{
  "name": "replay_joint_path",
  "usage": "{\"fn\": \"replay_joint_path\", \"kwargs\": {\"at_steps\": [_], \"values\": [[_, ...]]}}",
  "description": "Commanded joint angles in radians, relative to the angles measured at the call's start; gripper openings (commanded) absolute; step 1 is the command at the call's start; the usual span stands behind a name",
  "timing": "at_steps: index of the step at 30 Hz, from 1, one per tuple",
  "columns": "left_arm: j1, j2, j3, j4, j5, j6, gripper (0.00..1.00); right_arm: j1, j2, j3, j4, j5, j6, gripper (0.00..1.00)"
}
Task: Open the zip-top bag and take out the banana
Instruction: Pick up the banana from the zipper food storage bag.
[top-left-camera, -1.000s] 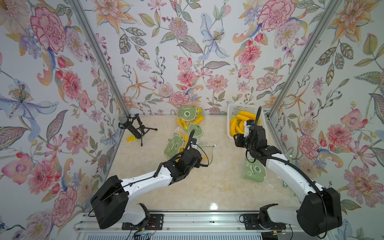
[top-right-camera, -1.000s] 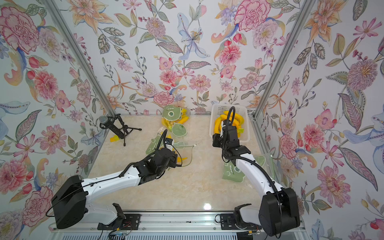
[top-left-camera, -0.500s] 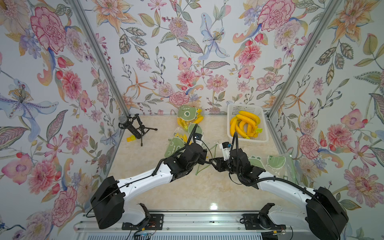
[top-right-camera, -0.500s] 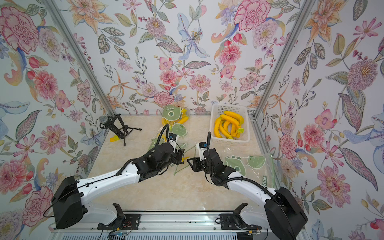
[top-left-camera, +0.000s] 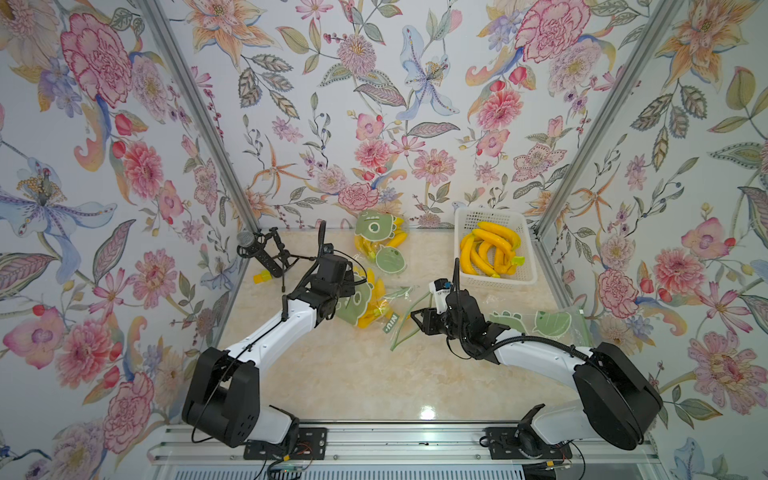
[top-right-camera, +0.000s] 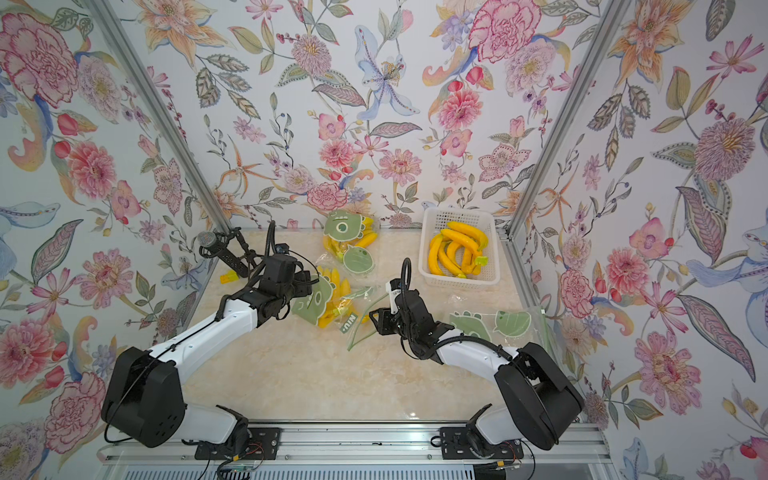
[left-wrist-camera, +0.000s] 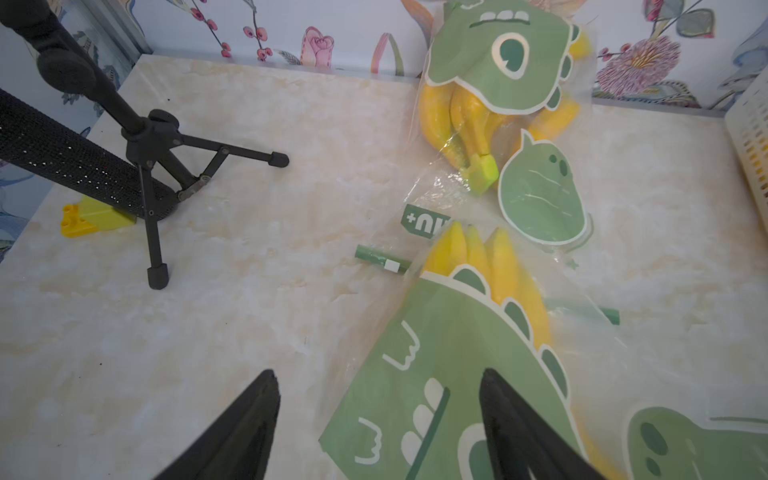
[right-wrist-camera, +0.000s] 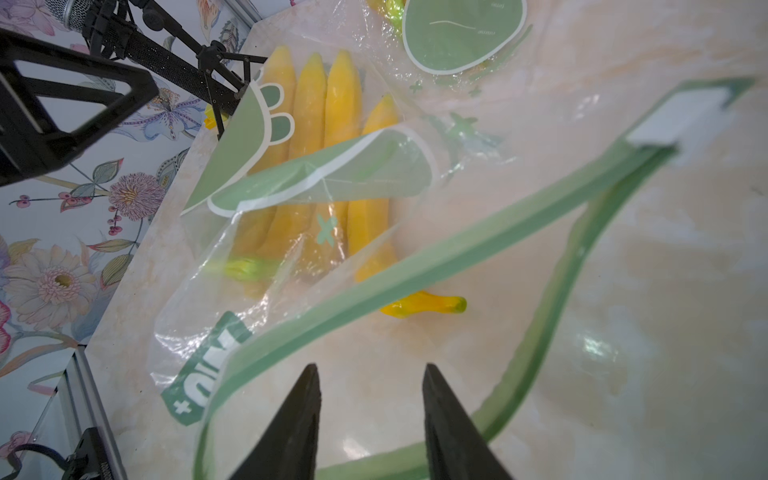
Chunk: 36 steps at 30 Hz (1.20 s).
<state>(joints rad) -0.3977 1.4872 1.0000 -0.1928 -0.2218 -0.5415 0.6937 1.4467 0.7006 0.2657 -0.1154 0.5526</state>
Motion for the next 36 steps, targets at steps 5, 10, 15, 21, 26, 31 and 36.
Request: {"fn": "replay_joint_path", "kwargs": {"at_steps": [5, 10, 15, 21, 26, 31, 36], "values": [[0.010, 0.193, 0.046, 0.075, 0.105, 0.032, 0.83, 0.009, 0.104, 0.054, -0.042, 0.106, 0.104, 0.42], [-0.001, 0.251, 0.030, 0.094, 0.120, 0.027, 0.80, -0.004, 0.205, 0.108, -0.071, 0.102, 0.130, 0.46], [-0.027, 0.258, -0.023, 0.111, 0.109, 0.008, 0.75, -0.010, 0.277, 0.145, -0.079, 0.102, 0.151, 0.48], [-0.082, 0.239, -0.083, 0.124, 0.043, -0.048, 0.71, 0.004, 0.330, 0.171, -0.124, 0.144, 0.179, 0.49], [-0.137, 0.213, -0.125, 0.137, -0.001, -0.111, 0.65, 0.004, 0.367, 0.181, -0.122, 0.173, 0.194, 0.50], [-0.179, 0.185, -0.169, 0.153, -0.023, -0.163, 0.62, 0.003, 0.391, 0.199, -0.107, 0.172, 0.213, 0.49], [-0.204, 0.182, -0.191, 0.153, -0.047, -0.193, 0.60, 0.012, 0.406, 0.219, -0.112, 0.154, 0.216, 0.48]]}}
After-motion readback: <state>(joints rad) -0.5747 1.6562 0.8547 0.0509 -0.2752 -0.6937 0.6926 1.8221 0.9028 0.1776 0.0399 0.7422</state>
